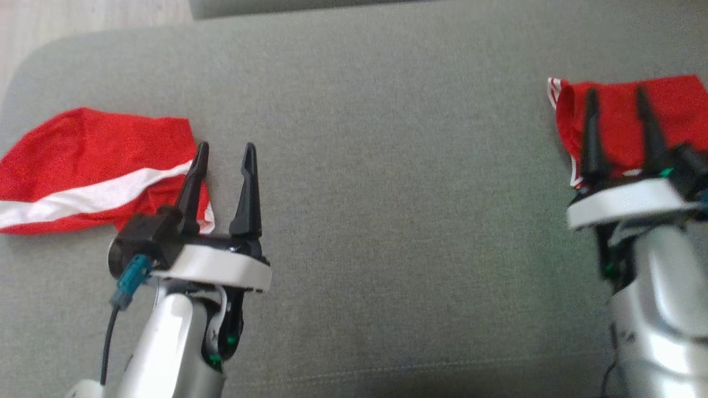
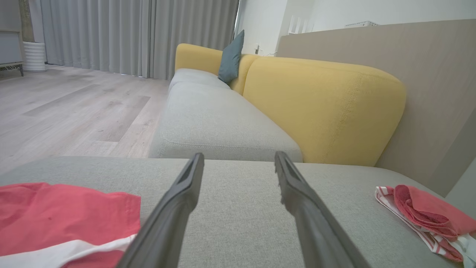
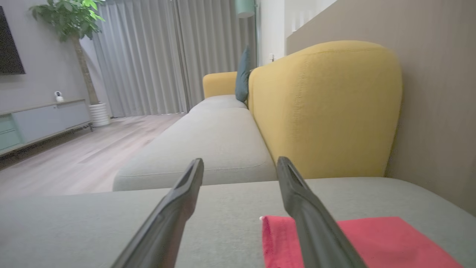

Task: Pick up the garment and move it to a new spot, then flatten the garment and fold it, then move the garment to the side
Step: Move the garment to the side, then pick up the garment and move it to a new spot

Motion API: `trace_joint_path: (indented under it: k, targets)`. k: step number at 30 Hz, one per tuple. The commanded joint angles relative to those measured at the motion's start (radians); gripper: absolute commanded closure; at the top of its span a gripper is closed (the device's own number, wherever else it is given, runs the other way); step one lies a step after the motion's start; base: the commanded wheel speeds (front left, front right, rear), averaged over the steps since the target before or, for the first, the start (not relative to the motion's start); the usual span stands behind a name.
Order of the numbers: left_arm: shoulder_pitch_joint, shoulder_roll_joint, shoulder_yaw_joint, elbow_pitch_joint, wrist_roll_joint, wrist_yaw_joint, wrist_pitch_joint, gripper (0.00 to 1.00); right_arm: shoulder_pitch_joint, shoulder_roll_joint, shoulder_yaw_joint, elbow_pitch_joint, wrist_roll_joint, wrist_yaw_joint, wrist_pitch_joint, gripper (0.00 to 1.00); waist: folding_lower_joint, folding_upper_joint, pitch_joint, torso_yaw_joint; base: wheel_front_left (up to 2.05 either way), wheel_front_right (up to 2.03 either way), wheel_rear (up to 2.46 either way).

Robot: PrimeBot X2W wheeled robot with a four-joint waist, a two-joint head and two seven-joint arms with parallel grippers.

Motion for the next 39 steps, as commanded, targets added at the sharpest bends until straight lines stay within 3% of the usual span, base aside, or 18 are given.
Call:
trace_joint_path:
  k: [1, 8, 18, 25, 39]
  targets:
    - [-0.012, 0.01, 0.034, -0.037, -0.004, 0.005, -0.005, 0.0, 0.007, 0.011, 0.028, -0.043, 0.009, 0.007, -0.013, 0.0, 0.0001, 0.0, -0.035, 0.01, 0.0, 0.0, 0.0]
    - [0.067, 0.01, 0.025, -0.027, 0.0, 0.014, -0.005, 0.0, 0.15, 0.06, 0.055, -0.101, 0.035, 0.007, -0.02, 0.0, 0.0001, 0.0, -0.096, 0.021, 0.0, 0.0, 0.0]
    - [0.138, 0.01, 0.01, -0.029, -0.031, 0.04, -0.005, 0.0, 0.306, 0.068, 0.071, -0.198, 0.106, 0.007, -0.02, 0.0, 0.0001, 0.0, -0.121, 0.029, 0.0, 0.0, 0.0]
    - [0.146, 0.01, -0.003, -0.038, -0.068, 0.064, -0.005, 0.0, 0.326, 0.068, 0.074, -0.205, 0.135, 0.007, -0.021, 0.0, 0.0001, 0.0, -0.124, 0.023, 0.0, 0.0, 0.0]
    - [0.142, 0.01, -0.002, -0.038, -0.049, 0.06, -0.005, 0.0, 0.328, 0.068, 0.078, -0.218, 0.156, 0.007, -0.021, 0.0, 0.0001, 0.0, -0.126, 0.016, 0.0, 0.0, 0.0]
